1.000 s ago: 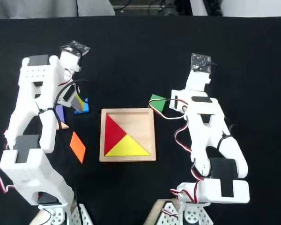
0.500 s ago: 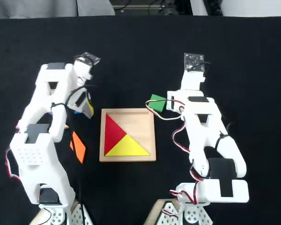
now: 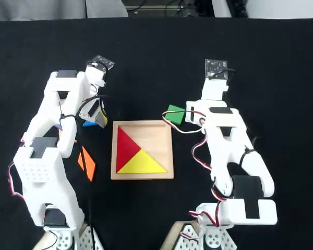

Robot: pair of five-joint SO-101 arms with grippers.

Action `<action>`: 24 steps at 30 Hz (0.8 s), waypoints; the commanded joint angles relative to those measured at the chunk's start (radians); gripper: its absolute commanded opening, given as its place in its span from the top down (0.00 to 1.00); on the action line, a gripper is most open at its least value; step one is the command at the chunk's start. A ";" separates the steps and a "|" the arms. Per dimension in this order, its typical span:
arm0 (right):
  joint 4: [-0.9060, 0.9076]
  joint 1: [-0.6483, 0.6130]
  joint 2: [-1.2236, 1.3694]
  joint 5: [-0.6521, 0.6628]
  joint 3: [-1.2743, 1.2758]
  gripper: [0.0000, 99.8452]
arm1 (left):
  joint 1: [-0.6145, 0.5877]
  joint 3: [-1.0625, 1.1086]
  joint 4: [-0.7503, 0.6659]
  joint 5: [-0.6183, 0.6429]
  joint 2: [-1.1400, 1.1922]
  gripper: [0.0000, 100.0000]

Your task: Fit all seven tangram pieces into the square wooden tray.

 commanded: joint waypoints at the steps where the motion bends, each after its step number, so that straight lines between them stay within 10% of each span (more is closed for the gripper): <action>1: -0.020 -0.014 -0.044 0.014 -0.007 0.99 | 0.015 -0.019 -0.011 0.005 -0.009 0.74; 24: -0.020 -0.014 -0.044 0.014 -0.005 0.99 | 0.022 -0.093 0.097 0.005 0.012 0.85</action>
